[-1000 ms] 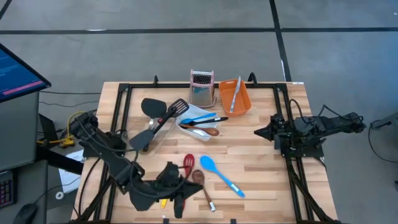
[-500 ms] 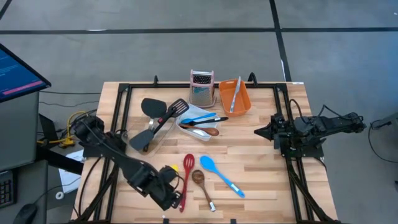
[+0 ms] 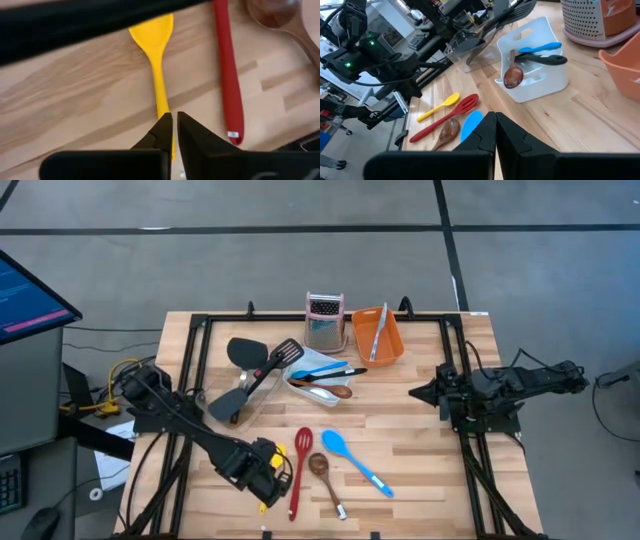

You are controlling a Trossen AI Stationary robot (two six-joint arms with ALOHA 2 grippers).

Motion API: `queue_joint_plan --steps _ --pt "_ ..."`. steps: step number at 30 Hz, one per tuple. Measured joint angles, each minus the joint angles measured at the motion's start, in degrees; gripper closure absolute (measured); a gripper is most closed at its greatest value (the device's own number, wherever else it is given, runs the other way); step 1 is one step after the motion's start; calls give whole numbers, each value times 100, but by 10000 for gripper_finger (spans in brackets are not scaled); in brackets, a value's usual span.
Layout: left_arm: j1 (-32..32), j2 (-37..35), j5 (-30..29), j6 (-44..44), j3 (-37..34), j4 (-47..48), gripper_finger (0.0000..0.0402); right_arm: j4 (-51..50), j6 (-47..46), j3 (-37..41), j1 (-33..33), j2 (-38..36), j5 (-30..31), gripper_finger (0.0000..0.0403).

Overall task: Pick & Place Kitchen Items
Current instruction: Put the yellow serving spoon into the white bin

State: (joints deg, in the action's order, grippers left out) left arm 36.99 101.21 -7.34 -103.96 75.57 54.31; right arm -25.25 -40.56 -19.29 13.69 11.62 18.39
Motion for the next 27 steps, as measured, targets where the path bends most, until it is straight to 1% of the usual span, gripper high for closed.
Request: queue_joint_plan --steps 3,11,15,18,21,27 --pt "-64 0 56 2 -175 -169 367 -97 0 0 0 0 0 403" --pt "-263 9 92 -151 -608 -499 286 -282 0 0 0 0 0 403" --pt "-387 9 96 -149 -908 -970 258 -324 0 0 2 0 0 403" --pt "-452 9 94 -144 -1154 -1497 248 -324 0 0 2 0 0 403" --pt "-491 11 96 -142 -1405 -1878 246 -324 0 0 5 0 0 403" --pt "-495 11 112 -180 -1757 -1993 257 -324 1 0 4 0 0 403"
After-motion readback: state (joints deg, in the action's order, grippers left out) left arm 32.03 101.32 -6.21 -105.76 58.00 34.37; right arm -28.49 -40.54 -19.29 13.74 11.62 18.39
